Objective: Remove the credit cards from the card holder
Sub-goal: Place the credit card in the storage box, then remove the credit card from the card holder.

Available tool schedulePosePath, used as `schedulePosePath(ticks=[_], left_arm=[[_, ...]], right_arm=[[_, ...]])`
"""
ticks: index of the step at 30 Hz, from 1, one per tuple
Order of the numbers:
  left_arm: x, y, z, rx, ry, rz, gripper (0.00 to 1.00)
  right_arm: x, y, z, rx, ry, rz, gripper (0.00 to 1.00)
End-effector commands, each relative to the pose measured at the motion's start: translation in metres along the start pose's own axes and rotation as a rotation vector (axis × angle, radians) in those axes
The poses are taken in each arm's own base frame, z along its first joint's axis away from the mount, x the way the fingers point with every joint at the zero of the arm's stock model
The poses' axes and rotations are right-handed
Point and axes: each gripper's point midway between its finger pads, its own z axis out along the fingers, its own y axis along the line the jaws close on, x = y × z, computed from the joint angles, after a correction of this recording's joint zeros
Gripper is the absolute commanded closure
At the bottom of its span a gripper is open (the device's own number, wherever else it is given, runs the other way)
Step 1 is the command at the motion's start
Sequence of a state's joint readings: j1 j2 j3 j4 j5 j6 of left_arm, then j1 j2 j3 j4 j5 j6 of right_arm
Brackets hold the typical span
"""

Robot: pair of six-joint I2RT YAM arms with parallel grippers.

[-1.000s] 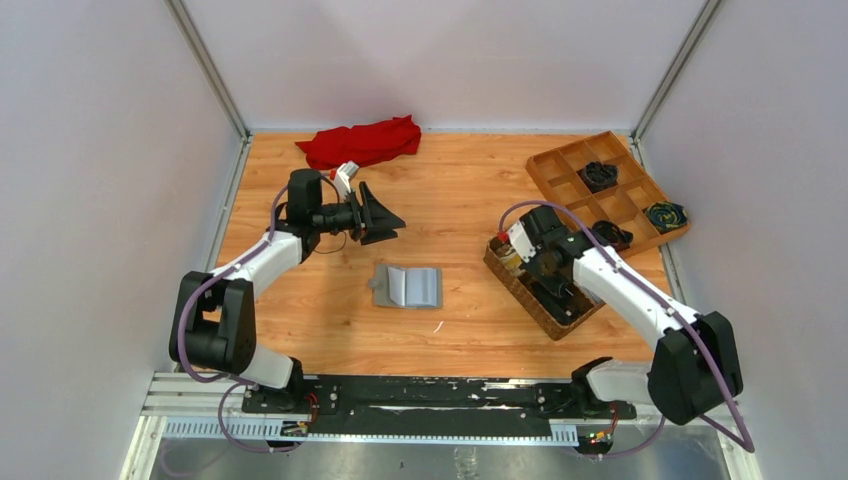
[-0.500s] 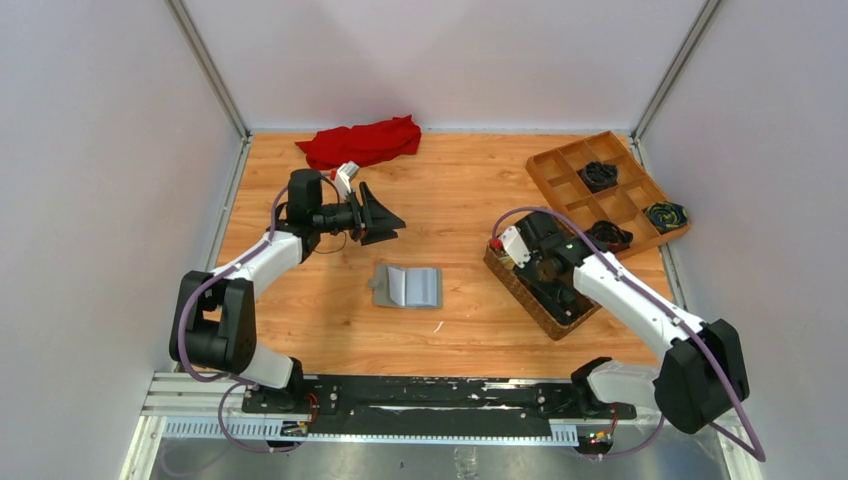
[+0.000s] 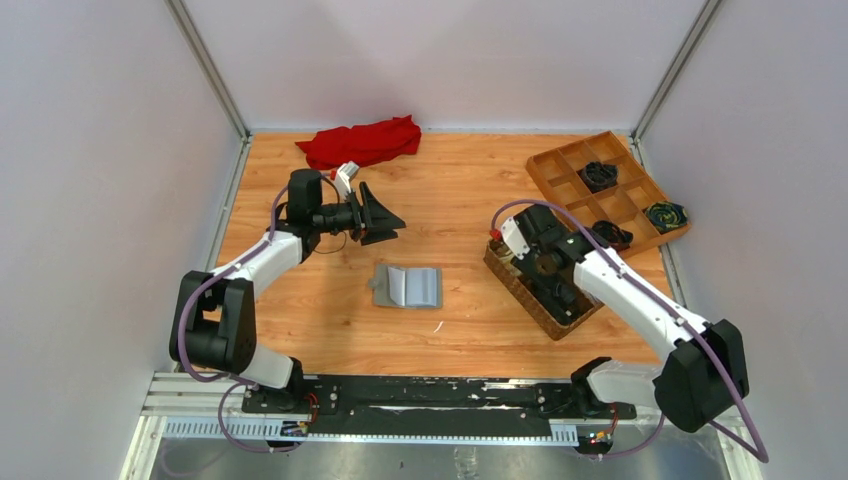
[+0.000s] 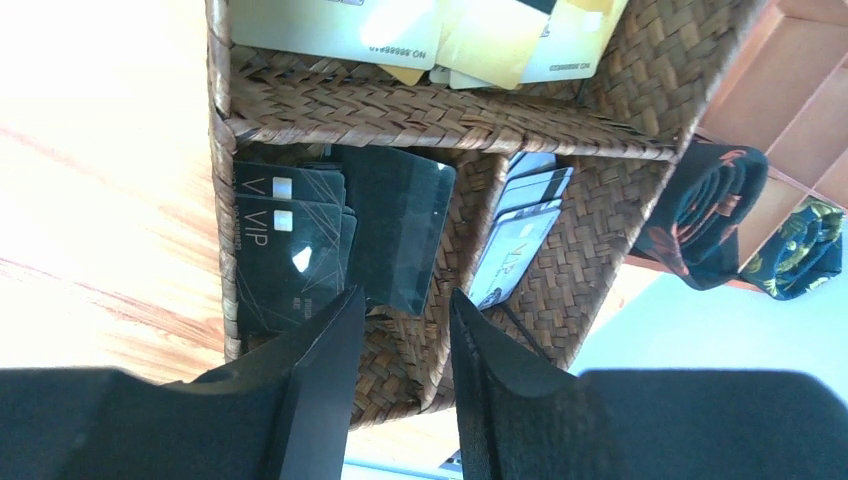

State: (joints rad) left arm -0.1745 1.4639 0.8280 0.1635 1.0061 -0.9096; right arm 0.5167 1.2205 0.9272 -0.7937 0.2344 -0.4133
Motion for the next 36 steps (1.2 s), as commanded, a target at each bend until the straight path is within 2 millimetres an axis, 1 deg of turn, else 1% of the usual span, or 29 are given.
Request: schedulePosePath(ticks=[1,3,6,9,11,12,14,17,19,21,24,26,29,30,32,36], left_arm=[[0.003,-0.008,-0.001,0.022,0.016,0.013,0.34],[0.003,-0.009,-0.001,0.024,0.015,0.016,0.34],[0.004,-0.01,-0.001,0.024,0.014,0.017,0.34],[0.006,-0.007,-0.001,0.016,0.012,0.017,0.34],[0.01,-0.005,0.001,0.01,0.017,0.012,0.33],[0.014,-0.003,0.003,0.003,0.021,0.005,0.33],[0.023,0.001,0.007,-0.009,0.032,-0.002,0.34],[0.039,0.01,0.013,-0.035,0.054,-0.016,0.35],[0.047,0.021,0.016,-0.064,0.057,-0.029,0.35],[0.052,0.036,0.017,-0.1,0.054,-0.051,0.36],[0.061,0.06,0.018,-0.152,0.062,-0.086,0.36],[0.068,0.076,0.019,-0.181,0.078,-0.108,0.37],[0.078,0.099,0.021,-0.228,0.102,-0.141,0.38],[0.08,0.106,0.021,-0.245,0.104,-0.151,0.38],[0.085,0.118,0.022,-0.271,0.113,-0.171,0.4],[0.085,0.13,0.019,-0.316,0.089,-0.167,0.4]], right_arm=[[-0.003,-0.011,-0.013,0.034,0.001,0.059,0.59],[-0.008,-0.011,-0.015,0.018,-0.014,0.099,0.58],[-0.017,-0.019,-0.021,0.033,-0.04,0.15,0.58],[-0.045,-0.025,-0.037,0.009,-0.132,0.231,0.58],[-0.068,-0.028,-0.047,-0.014,-0.206,0.327,0.58],[-0.081,-0.024,-0.052,-0.055,-0.248,0.372,0.58],[-0.115,-0.011,-0.059,-0.179,-0.348,0.47,0.58],[-0.163,0.018,-0.062,-0.406,-0.482,0.645,0.6],[-0.19,0.04,-0.062,-0.538,-0.565,0.717,0.6],[-0.206,0.066,-0.061,-0.623,-0.585,0.745,0.6],[-0.216,0.097,-0.049,-0.693,-0.542,0.757,0.61],[-0.22,0.117,-0.042,-0.74,-0.51,0.771,0.61],[-0.22,0.139,-0.028,-0.793,-0.472,0.817,0.61],[-0.218,0.144,-0.022,-0.795,-0.456,0.831,0.61],[-0.22,0.15,-0.016,-0.8,-0.459,0.841,0.61],[-0.217,0.159,0.0,-0.801,-0.417,0.843,0.61]])
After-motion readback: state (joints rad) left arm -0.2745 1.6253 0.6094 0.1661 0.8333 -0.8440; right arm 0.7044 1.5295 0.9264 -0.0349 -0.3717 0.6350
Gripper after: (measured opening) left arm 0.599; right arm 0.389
